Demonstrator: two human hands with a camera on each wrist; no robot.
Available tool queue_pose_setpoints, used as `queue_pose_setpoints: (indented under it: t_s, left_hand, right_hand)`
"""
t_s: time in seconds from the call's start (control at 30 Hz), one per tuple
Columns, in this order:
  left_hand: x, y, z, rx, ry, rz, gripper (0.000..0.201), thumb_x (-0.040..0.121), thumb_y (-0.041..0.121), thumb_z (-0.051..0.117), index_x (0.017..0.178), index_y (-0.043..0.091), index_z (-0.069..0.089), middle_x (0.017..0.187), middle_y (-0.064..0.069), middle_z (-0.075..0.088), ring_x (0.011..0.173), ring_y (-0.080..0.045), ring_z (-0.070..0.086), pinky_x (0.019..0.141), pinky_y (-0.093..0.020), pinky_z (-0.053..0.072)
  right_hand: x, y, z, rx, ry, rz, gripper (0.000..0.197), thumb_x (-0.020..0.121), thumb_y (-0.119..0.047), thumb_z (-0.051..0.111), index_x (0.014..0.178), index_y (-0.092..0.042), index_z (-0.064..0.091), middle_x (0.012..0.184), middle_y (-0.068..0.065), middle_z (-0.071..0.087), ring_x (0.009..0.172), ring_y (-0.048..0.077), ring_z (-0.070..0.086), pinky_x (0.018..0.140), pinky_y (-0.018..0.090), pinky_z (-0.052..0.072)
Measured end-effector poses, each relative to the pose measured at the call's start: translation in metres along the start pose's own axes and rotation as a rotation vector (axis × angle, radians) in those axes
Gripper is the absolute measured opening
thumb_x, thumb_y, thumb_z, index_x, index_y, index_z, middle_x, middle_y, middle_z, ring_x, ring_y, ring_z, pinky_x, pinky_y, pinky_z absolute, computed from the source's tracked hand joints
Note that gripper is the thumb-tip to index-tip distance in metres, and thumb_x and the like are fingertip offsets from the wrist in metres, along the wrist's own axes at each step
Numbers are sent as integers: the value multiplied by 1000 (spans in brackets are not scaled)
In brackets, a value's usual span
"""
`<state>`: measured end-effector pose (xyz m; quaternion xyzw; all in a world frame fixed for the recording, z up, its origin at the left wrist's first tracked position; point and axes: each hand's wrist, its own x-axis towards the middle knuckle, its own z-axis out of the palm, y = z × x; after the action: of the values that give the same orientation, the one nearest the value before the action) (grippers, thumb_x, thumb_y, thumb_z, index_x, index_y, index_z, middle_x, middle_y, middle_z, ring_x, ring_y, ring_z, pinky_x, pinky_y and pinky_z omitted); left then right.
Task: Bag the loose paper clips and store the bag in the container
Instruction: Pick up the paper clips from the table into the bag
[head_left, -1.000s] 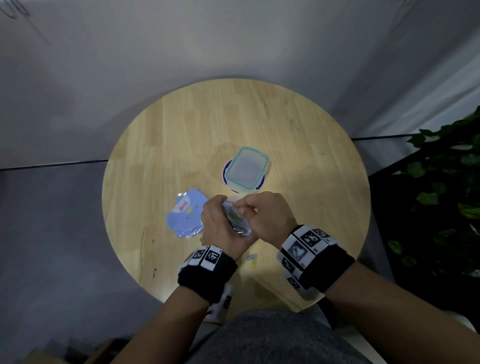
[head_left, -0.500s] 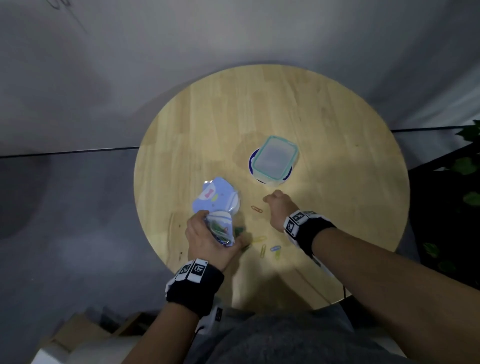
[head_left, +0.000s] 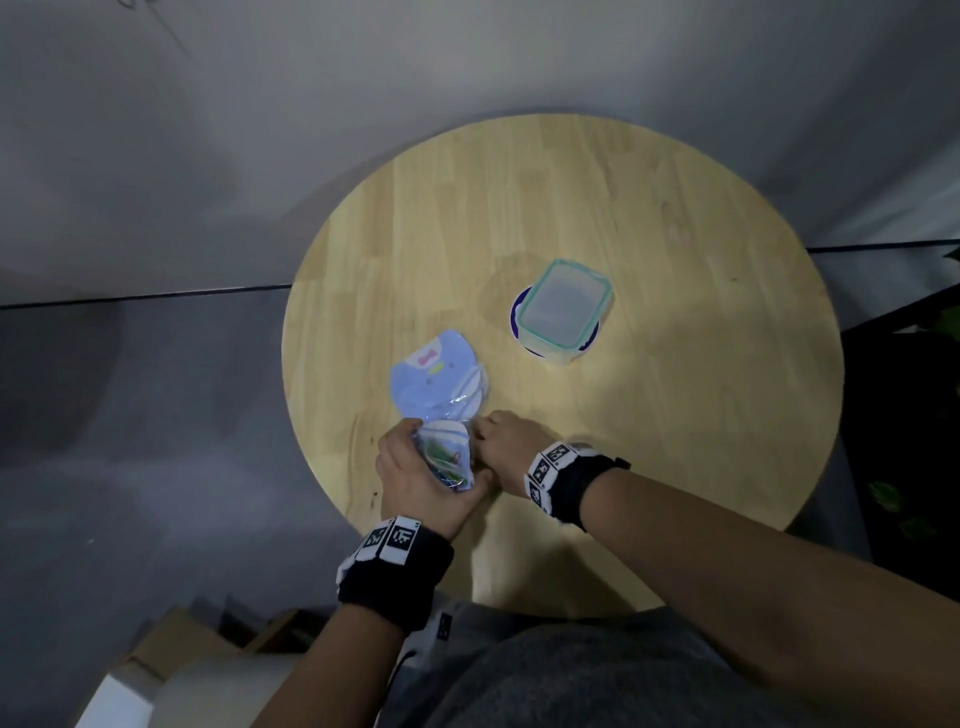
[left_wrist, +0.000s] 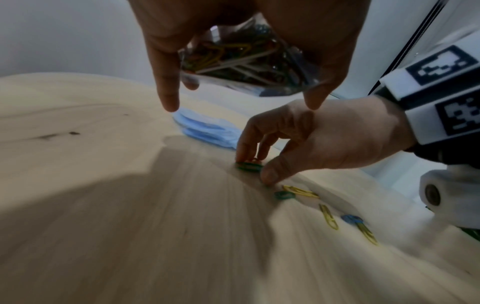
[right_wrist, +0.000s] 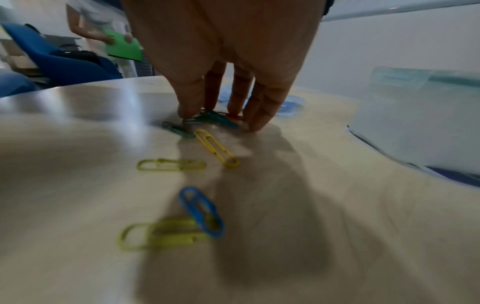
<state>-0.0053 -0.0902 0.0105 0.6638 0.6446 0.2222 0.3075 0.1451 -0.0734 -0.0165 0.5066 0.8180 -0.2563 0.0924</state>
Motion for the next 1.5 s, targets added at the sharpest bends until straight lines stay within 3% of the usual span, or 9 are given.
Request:
queue_pose_setpoints:
  t_s: [0.13, 0.33, 0.43, 0.53, 0.7, 1.03, 1.17, 1.33, 1.5]
  left_hand:
    - [-3, -3, 0, 3, 1, 7, 95, 43, 57, 68, 119, 6, 41, 112, -11, 44, 107, -29, 46, 87, -28, 38]
    - [-1, 1, 9, 10, -9, 35, 89, 47, 23, 88, 121, 7, 41, 113, -10, 43, 108, -29, 45, 84, -27, 40]
    - [1, 3, 13, 3, -31, 48, 90, 46, 32, 83, 121, 6, 41, 113, -11, 43, 107, -31, 46, 84, -26, 38]
    - [2, 6, 15, 2, -55, 46, 90, 45, 34, 81, 122, 6, 41, 113, -11, 43, 106, -32, 47, 86, -32, 42]
    - [2, 8, 16, 21, -62, 58, 90, 46, 38, 77, 123, 6, 41, 114, -10, 43, 106, -30, 46, 86, -26, 37]
    - [0, 5, 14, 28, -50, 91, 88, 46, 37, 79, 120, 12, 38, 111, -7, 42, 104, -29, 46, 88, -39, 46]
    - [-1, 6, 13, 19, -45, 102, 86, 45, 38, 77, 118, 17, 36, 107, 0, 38, 103, -28, 45, 89, -35, 42]
    - [-3, 7, 13, 43, -68, 79, 89, 46, 44, 75, 120, 9, 41, 112, -8, 43, 105, -30, 45, 88, -29, 38]
    - [-3, 12, 14, 38, -54, 97, 89, 45, 45, 75, 119, 7, 43, 111, -8, 44, 103, -30, 46, 87, -27, 36]
  right_hand:
    - [-21, 12, 4, -46, -67, -75, 33, 88, -9, 50, 120, -14, 54, 126, 11, 49, 110, 34, 46, 87, 45, 46]
    - [-62, 58, 17, -68, 43, -80, 32, 53, -6, 82, 78, -19, 68, 77, 0, 66, 62, 24, 59, 52, 23, 47]
    - [-78, 72, 21, 130, 89, -17, 39, 68, 0, 71, 105, -13, 67, 101, 8, 67, 85, 30, 61, 76, 34, 55]
    - [-86, 80, 21, 167, -76, 104, 60, 78, -16, 67, 134, -13, 46, 132, 11, 46, 118, 31, 44, 101, 40, 40]
    - [-78, 68, 16, 145, -104, 109, 73, 69, -34, 77, 130, -10, 46, 127, 10, 45, 116, 29, 44, 97, 35, 37]
    - [-76, 60, 12, 92, -43, 42, 55, 79, -18, 68, 130, -13, 50, 128, 13, 50, 112, 33, 49, 96, 37, 39]
    - [-77, 61, 14, 21, -52, 51, 36, 77, 1, 58, 112, -7, 62, 109, 15, 61, 94, 37, 58, 78, 38, 47]
    - [-85, 69, 27, -68, -7, 69, 32, 42, -5, 84, 66, -16, 65, 62, 1, 61, 52, 22, 61, 45, 21, 47]
    - [-88, 62, 27, -98, -20, 87, 40, 34, -15, 86, 69, -21, 68, 67, -4, 62, 56, 16, 62, 49, 19, 47]
